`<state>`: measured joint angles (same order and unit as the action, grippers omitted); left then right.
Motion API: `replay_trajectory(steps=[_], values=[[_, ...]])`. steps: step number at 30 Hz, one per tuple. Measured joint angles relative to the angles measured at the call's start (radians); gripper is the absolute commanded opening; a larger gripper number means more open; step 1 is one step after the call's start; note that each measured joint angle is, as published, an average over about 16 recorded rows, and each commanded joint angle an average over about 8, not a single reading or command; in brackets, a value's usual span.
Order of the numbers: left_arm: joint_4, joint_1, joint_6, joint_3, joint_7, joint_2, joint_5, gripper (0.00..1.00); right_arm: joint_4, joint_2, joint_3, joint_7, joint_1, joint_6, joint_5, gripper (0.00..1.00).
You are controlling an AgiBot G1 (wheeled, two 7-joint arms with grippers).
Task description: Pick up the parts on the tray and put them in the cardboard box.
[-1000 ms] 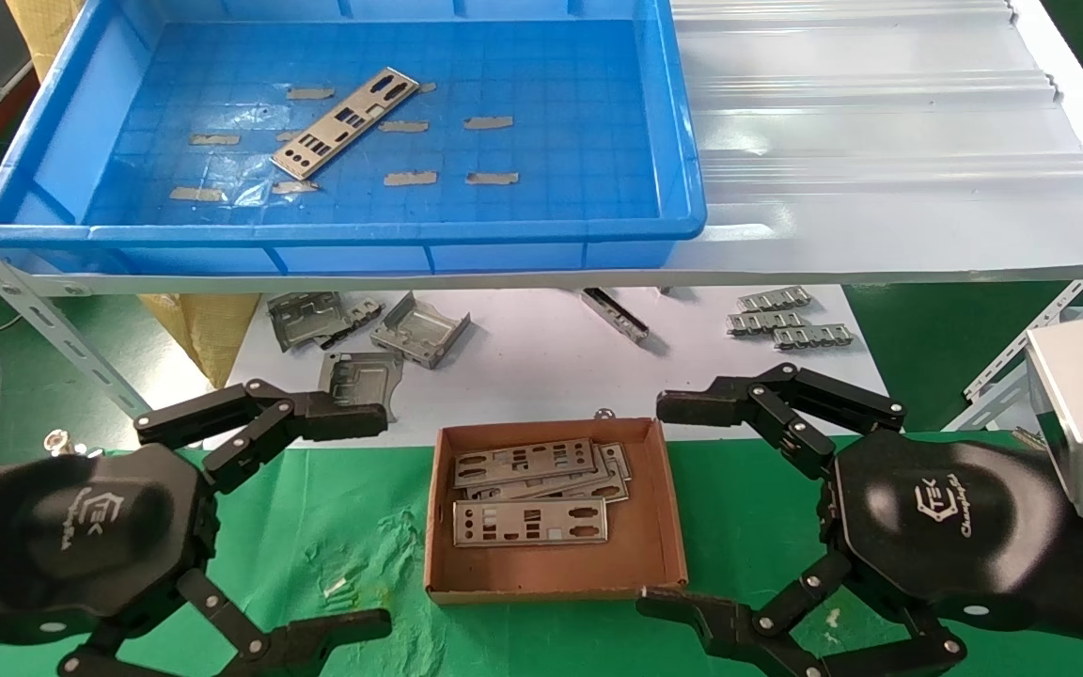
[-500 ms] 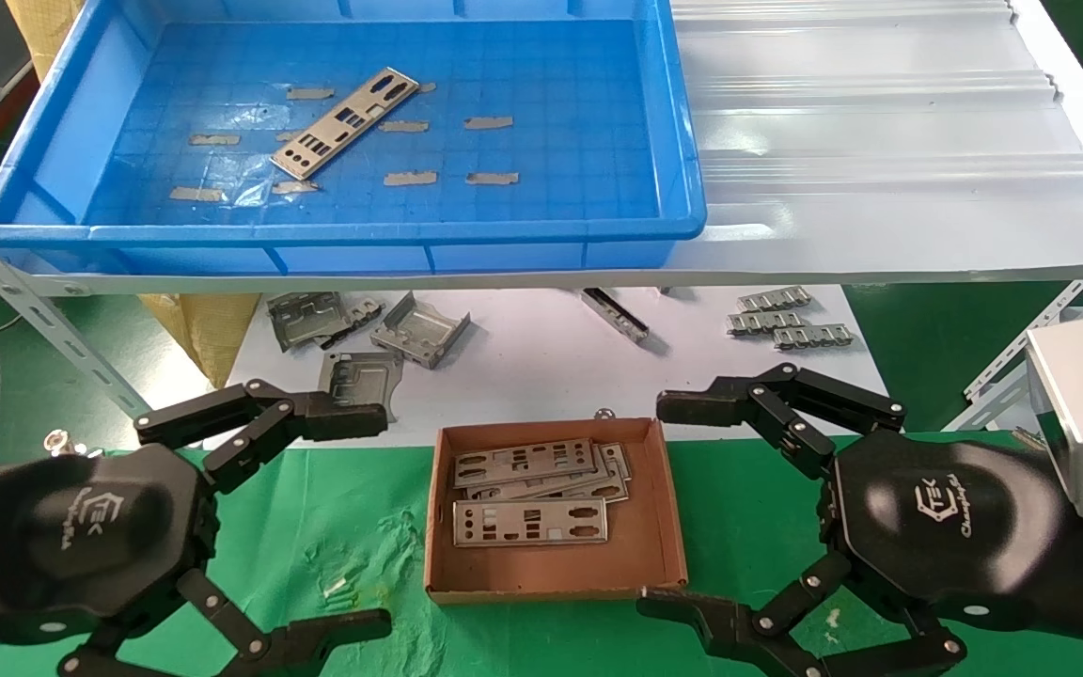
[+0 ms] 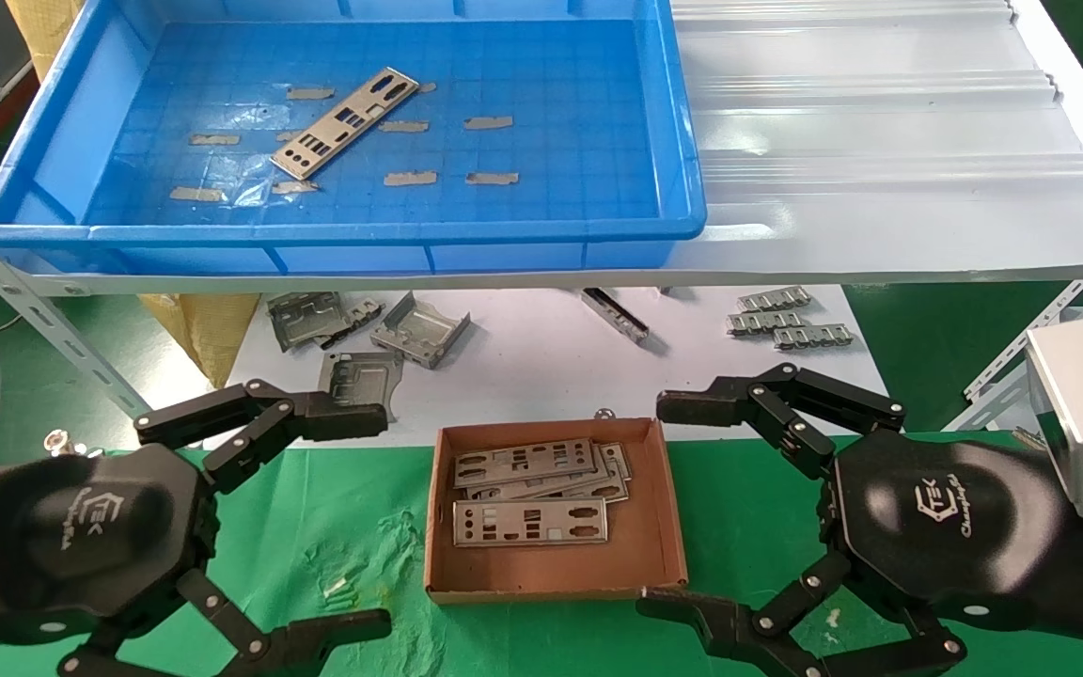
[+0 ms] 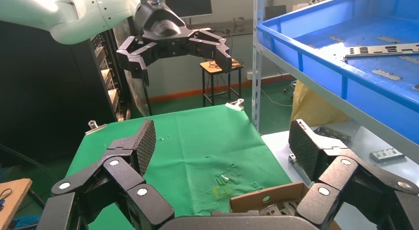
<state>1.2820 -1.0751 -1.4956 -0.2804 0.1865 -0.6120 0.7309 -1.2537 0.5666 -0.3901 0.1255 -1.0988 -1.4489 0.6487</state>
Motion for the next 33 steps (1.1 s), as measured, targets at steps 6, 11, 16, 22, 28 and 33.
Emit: replay_trajectory(steps=[6, 11, 16, 22, 28, 33], values=[[0.0, 0.0, 0.0, 0.0, 0.0, 0.0, 0.0, 1.0, 0.0, 0.0, 0.0, 0.0, 0.0, 0.0, 0.0, 1.0], [0.0, 0.0, 0.0, 0.0, 0.0, 0.0, 0.0, 1.0, 0.0, 0.0, 0.0, 0.0, 0.0, 0.0, 0.0, 1.0], [0.0, 0.0, 0.0, 0.0, 0.0, 0.0, 0.0, 1.0, 0.0, 0.0, 0.0, 0.0, 0.0, 0.0, 0.0, 1.0], [0.0, 0.0, 0.0, 0.0, 0.0, 0.0, 0.0, 1.0, 0.0, 0.0, 0.0, 0.0, 0.0, 0.0, 0.0, 1.0], [0.0, 0.0, 0.0, 0.0, 0.0, 0.0, 0.0, 1.0, 0.0, 0.0, 0.0, 0.0, 0.0, 0.0, 0.0, 1.0], [0.0, 0.0, 0.0, 0.0, 0.0, 0.0, 0.0, 1.0, 0.0, 0.0, 0.0, 0.0, 0.0, 0.0, 0.0, 1.0]])
